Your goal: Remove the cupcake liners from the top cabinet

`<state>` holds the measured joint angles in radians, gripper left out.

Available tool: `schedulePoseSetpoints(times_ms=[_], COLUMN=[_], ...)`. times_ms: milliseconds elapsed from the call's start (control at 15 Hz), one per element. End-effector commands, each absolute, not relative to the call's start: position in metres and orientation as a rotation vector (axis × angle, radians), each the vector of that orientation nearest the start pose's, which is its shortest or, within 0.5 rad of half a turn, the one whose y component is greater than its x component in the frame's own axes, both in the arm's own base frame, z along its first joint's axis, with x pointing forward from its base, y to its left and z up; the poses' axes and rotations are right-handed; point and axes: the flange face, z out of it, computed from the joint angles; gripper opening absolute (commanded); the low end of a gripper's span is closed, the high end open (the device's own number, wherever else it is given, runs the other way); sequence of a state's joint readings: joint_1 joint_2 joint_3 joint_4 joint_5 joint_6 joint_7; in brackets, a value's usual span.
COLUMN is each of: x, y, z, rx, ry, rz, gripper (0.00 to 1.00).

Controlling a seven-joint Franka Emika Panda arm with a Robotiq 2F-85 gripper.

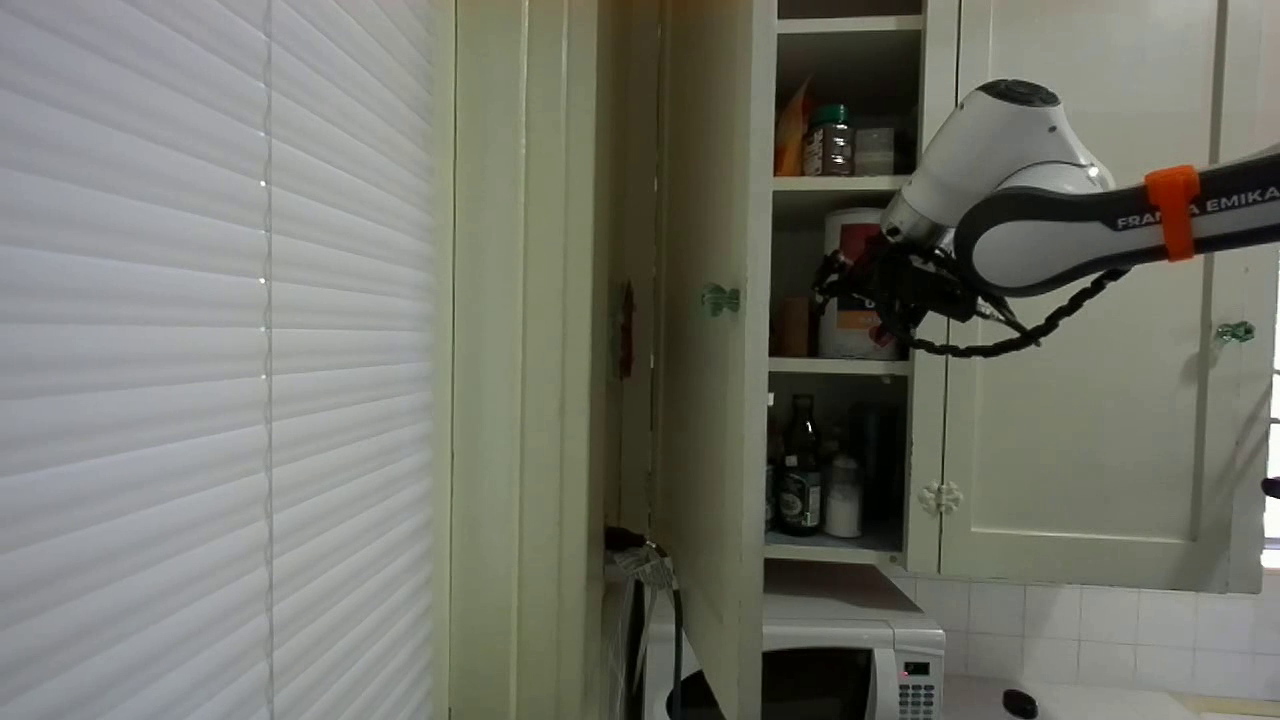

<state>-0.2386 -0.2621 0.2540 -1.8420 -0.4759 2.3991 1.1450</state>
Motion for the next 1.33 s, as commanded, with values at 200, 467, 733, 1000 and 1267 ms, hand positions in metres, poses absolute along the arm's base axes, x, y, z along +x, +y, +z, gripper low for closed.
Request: schedulePoseSetpoints(times_ms=[200, 467, 733, 1000, 1267], x=[0.582, 0.605, 0.627, 0.649, 0.664], y=[0.036, 0.044, 0.051, 0.053, 0.061], z=[0.738, 0.760, 0.780, 0.785, 0.796], rx=[-2.286, -2.130, -1.981, -1.879, -1.798], ry=[1.435, 1.540, 1.620, 1.662, 1.601], rz=[-1.641, -1.686, -1.690, -1.664, -1.653], gripper=[1.00, 1.00, 1.00, 1.00, 1.00])
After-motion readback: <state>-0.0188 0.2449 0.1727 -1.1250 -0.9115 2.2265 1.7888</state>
